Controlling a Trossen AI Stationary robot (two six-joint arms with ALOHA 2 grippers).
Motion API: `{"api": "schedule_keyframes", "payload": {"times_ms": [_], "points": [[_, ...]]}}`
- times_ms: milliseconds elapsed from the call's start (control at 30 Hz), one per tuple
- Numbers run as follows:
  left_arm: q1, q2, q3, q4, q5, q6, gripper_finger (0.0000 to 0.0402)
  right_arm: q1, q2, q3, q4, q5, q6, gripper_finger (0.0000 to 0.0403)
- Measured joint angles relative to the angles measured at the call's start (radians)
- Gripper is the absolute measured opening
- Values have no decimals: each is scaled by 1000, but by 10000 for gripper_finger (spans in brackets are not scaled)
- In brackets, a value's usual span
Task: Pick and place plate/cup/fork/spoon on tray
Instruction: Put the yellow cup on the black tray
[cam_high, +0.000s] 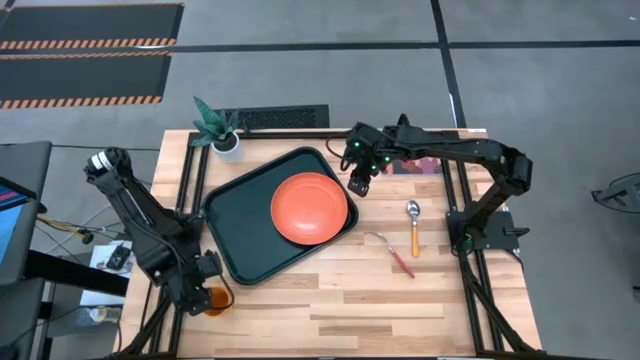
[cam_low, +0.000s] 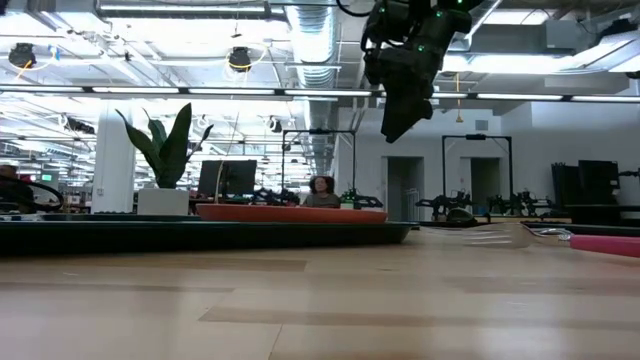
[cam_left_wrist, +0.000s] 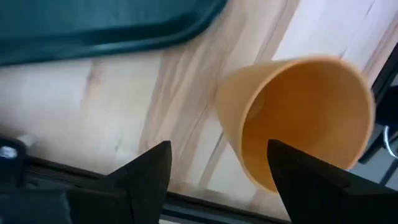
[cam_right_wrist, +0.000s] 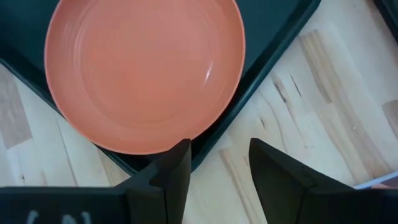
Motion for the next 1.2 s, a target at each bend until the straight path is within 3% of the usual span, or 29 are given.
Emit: {"api": "schedule_keyframes", "payload": {"times_ms": [200, 533, 800, 933, 1033, 1200], "points": [[4, 0, -33, 25, 49, -18, 218, 0, 0, 0, -1, -3, 0, 185], [11, 0, -33, 158, 74, -110, 17, -3, 0, 0, 16, -3, -3, 176], [26, 0, 19, 206, 78, -275, 2, -3, 0, 0, 24, -3, -2, 175], [67, -1, 98, 167, -4, -388, 1, -3, 0, 0, 24, -3, -2, 172], [149, -1, 156, 68, -83, -479, 1, -4, 0, 0, 31, -3, 1, 171], [348, -3, 252, -210, -86, -495, 1, -1, 0, 0, 52, -3, 8, 172]]}}
